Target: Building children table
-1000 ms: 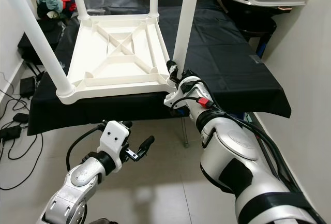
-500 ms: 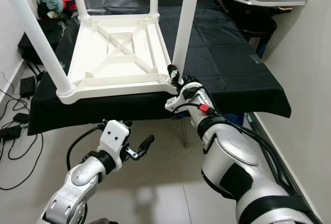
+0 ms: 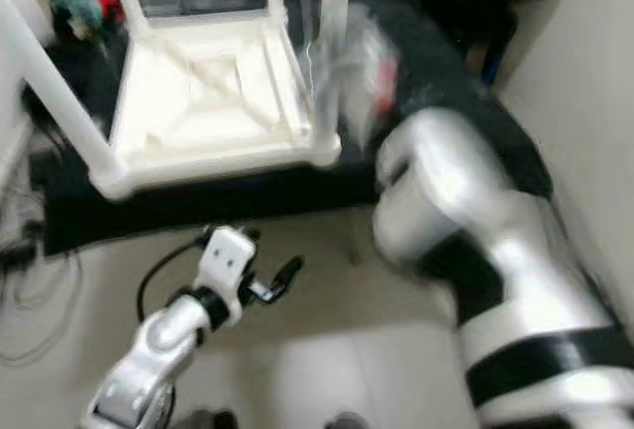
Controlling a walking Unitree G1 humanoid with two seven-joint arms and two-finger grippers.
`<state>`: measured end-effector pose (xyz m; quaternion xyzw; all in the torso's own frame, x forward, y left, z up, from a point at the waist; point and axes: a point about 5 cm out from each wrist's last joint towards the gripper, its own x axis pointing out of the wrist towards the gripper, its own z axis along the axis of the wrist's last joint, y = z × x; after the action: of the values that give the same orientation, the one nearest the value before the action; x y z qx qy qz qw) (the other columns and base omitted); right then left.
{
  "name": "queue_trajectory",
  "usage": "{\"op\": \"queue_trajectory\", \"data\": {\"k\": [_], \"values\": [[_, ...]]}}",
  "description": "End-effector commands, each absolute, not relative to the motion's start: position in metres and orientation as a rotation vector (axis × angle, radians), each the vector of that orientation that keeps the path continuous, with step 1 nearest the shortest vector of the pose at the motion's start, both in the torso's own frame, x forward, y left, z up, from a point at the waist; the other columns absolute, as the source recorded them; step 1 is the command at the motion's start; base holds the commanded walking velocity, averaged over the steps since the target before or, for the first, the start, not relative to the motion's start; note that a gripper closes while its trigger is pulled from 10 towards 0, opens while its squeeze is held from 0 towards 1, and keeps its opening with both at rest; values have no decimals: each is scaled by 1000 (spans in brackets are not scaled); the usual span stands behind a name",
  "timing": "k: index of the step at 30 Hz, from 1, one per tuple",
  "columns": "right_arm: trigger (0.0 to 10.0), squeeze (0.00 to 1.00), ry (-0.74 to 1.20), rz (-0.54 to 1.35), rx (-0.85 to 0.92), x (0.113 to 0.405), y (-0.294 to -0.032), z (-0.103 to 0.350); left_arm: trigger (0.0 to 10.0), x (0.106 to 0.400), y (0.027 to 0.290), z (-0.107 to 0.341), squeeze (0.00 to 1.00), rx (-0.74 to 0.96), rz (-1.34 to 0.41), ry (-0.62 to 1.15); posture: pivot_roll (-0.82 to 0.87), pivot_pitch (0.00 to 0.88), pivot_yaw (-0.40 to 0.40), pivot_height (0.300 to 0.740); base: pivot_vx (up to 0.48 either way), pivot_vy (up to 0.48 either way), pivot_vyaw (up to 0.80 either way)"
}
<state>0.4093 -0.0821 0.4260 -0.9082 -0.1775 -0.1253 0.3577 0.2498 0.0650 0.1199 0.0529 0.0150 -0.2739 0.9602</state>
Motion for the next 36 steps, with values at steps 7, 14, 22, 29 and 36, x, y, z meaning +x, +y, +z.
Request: {"op": "queue_trajectory", "data": {"k": [7,14,22,29,36], "values": [[10000,0,-432,-25,-2359,422,-83,360,10000,250,66,118,0,116,-559,35,46,63,-47,740,0,0,0],[10000,0,-366,19,-2351,425,-98,347,10000,251,67,119,0,122,-558,30,49,61,-37,740,0,0,0],[10000,0,-296,84,-2419,427,-101,331,10000,252,67,120,0,126,-562,28,50,66,-36,740,0,0,0],[10000,0,-290,182,-2524,427,-93,306,10000,250,66,122,0,124,-556,22,60,82,-50,740,0,0,0],[10000,0,-285,229,-2550,425,-88,298,10000,249,66,123,0,120,-555,21,62,91,-58,740,0,0,0]]}}
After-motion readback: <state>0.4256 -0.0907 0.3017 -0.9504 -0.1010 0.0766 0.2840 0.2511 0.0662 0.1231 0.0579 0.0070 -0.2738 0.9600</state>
